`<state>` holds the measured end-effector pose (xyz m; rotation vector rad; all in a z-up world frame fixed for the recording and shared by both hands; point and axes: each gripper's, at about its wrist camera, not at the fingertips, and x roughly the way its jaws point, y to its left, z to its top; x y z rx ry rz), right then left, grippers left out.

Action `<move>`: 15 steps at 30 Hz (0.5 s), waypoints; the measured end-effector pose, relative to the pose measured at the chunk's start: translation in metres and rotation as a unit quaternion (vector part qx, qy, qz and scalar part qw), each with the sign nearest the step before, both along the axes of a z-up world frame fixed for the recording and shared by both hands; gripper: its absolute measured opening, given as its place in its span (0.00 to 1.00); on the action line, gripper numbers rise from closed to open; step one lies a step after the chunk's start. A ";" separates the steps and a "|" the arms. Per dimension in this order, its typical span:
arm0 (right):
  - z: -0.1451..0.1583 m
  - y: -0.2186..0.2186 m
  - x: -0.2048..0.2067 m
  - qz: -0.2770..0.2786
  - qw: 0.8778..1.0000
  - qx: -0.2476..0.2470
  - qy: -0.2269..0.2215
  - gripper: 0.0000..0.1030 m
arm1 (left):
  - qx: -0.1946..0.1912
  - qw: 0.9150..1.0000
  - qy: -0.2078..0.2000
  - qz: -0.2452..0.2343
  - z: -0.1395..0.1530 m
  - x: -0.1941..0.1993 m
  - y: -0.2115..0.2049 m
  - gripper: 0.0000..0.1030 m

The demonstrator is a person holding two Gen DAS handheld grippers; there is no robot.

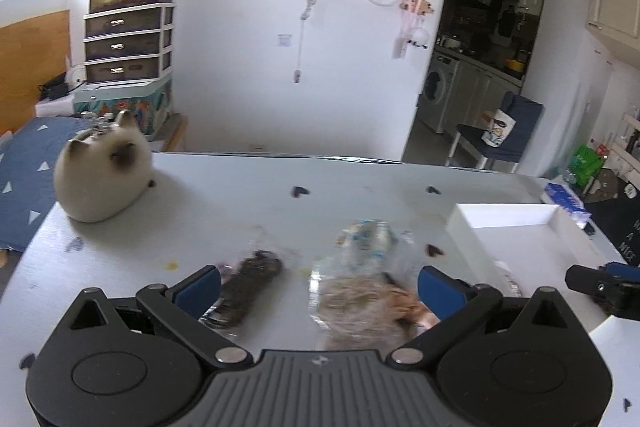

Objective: Organize soft objects
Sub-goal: 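Move both grippers back from the tray toward the remaining bags, then grasp a bag of dark cords with the left gripper while the right grasps a bag of white cords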

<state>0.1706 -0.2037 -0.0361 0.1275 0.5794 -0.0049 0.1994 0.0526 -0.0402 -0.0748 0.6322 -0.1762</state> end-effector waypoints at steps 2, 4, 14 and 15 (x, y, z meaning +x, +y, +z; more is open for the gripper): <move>-0.001 0.013 0.007 0.008 1.000 0.006 0.008 1.00 | 0.005 1.000 0.000 0.005 -0.002 0.005 0.011 1.00; -0.001 0.027 0.015 0.014 1.000 0.009 0.014 1.00 | 0.010 1.000 0.001 0.008 -0.004 0.011 0.022 1.00; -0.019 0.086 0.058 0.013 0.997 0.020 0.071 1.00 | 0.021 1.000 0.013 0.003 -0.018 0.048 0.066 1.00; -0.021 0.092 0.062 0.018 0.997 0.024 0.077 0.99 | 0.021 1.000 0.014 0.003 -0.019 0.052 0.070 1.00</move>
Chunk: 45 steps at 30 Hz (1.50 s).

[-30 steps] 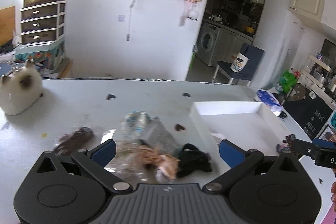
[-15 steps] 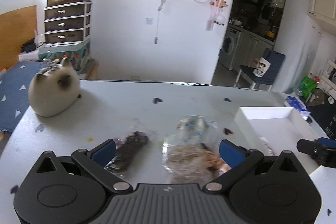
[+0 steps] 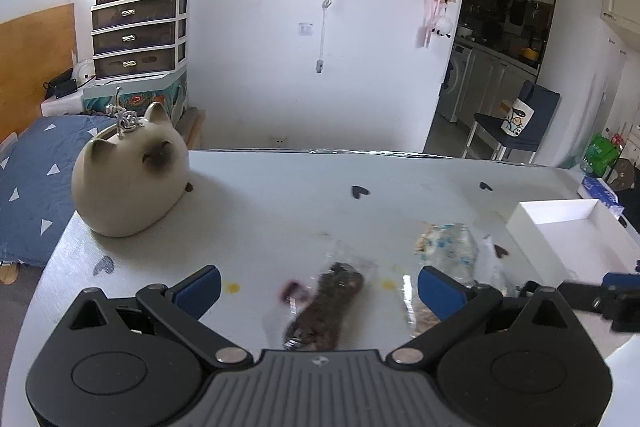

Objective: Organize soft objects
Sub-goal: 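Grasp a bag of dark cords with the left gripper while the right grasps a bag of white cords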

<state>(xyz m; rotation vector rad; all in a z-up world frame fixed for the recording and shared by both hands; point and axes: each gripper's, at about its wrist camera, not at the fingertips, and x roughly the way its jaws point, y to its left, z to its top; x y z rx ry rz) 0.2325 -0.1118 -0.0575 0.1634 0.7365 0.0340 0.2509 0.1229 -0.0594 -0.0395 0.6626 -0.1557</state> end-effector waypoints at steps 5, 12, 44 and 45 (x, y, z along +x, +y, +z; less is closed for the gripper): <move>-0.015 0.037 0.016 0.036 0.999 -0.004 0.012 0.91 | 0.004 1.000 -0.002 -0.017 -0.005 0.014 0.018 1.00; -0.041 0.084 0.042 0.048 0.997 -0.048 0.039 0.87 | -0.017 0.999 0.006 -0.029 -0.010 0.027 0.036 0.99; -0.054 0.066 0.029 0.087 0.993 -0.032 0.079 0.76 | 0.160 0.960 0.081 -0.214 -0.090 0.082 -0.027 0.52; -0.051 0.071 0.029 0.092 0.992 -0.039 0.076 0.83 | 0.158 0.961 0.082 -0.214 -0.089 0.082 -0.026 0.51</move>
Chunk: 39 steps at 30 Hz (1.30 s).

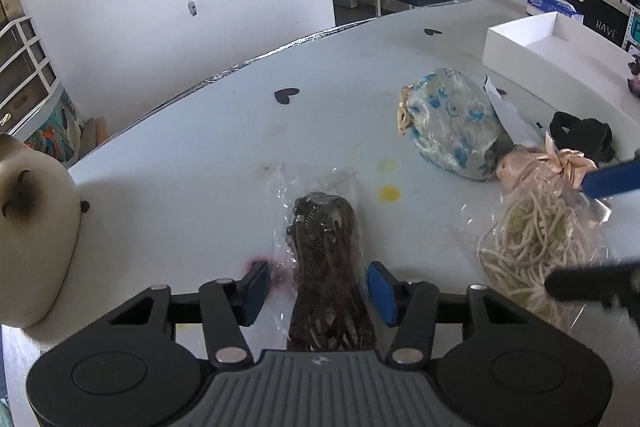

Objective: Organize soft objects
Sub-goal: 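Grasp a bag of dark cords with the left gripper while the right grasps a bag of white cords, then lift the dark cord bag and white cord bag off the table with both grippers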

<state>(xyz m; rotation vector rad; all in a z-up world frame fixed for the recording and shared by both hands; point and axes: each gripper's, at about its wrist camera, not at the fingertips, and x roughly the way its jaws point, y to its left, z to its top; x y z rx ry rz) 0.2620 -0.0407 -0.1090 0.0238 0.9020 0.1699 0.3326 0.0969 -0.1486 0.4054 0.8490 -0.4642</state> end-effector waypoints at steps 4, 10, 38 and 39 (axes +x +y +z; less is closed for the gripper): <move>-0.002 0.019 0.004 0.026 0.999 -0.018 0.009 0.86 | -0.008 1.000 0.002 0.010 0.002 -0.002 0.004 0.47; -0.019 0.027 0.009 0.024 0.997 -0.051 0.051 0.85 | -0.040 0.998 0.027 0.050 0.003 -0.006 0.020 0.46; 0.036 -0.003 -0.031 0.032 0.999 0.024 -0.032 0.56 | -0.150 0.977 -0.011 0.149 0.068 -0.068 0.044 0.33; 0.040 -0.005 -0.035 0.033 0.998 0.025 -0.038 0.56 | -0.151 0.977 -0.015 0.151 0.072 -0.071 0.044 0.33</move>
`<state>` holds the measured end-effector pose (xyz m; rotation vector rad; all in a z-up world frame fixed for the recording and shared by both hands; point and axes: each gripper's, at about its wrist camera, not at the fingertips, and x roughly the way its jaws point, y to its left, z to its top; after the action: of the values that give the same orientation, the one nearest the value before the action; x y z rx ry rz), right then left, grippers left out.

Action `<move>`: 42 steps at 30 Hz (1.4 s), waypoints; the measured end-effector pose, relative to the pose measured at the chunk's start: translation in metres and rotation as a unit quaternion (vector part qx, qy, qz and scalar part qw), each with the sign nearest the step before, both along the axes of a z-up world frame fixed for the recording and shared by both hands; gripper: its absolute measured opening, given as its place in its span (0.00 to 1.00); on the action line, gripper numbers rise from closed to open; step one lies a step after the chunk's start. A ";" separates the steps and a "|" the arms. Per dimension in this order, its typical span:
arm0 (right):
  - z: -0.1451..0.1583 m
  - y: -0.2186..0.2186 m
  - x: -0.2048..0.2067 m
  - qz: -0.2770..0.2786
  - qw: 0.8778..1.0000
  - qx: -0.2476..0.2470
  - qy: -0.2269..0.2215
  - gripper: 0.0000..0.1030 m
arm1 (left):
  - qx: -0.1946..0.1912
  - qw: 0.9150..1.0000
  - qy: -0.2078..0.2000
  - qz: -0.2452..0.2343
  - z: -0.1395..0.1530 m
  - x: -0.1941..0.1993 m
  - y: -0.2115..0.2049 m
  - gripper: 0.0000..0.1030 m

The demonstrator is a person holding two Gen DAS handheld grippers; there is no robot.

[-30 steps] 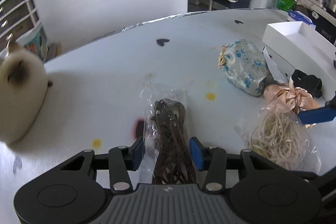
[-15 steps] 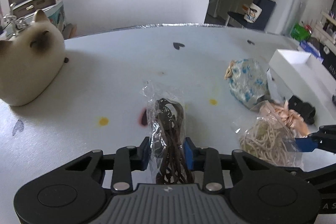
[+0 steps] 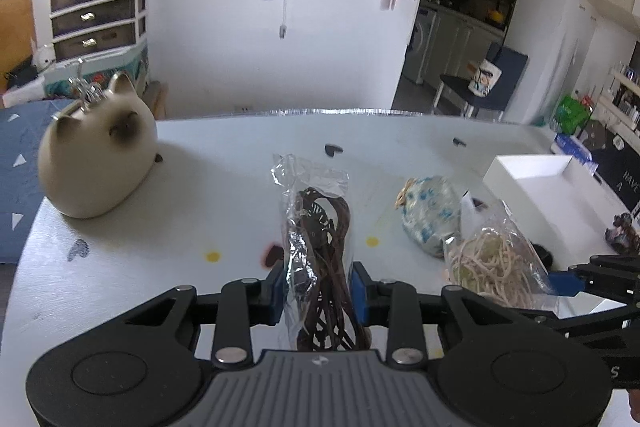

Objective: Organize soft objects
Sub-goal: 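Lift the dark cord bag and white cord bag off the table with both grippers, then carry both cord bags over the white tray and lower them inside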

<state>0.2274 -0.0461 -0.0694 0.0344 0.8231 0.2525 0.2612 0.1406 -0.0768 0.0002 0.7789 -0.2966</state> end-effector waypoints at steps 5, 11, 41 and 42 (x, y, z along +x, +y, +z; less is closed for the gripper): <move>0.016 -0.014 -0.013 -0.004 1.000 0.004 -0.025 0.56 | -0.004 1.000 -0.024 0.013 0.020 -0.021 -0.006 0.33; 0.031 -0.037 -0.024 -0.004 0.999 0.011 -0.050 0.56 | -0.008 0.998 -0.049 0.028 0.040 -0.045 -0.020 0.33; 0.053 -0.267 -0.018 -0.010 0.997 0.029 -0.064 0.56 | -0.069 0.993 -0.056 0.081 0.057 -0.065 -0.229 0.33; 0.052 -0.274 -0.018 -0.012 0.997 0.030 -0.063 0.56 | -0.072 0.993 -0.055 0.079 0.057 -0.065 -0.237 0.33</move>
<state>0.2090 -0.3204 -0.0173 0.0831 0.6884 0.2547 0.1960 -0.0959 -0.0200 -0.1797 0.6424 -0.1998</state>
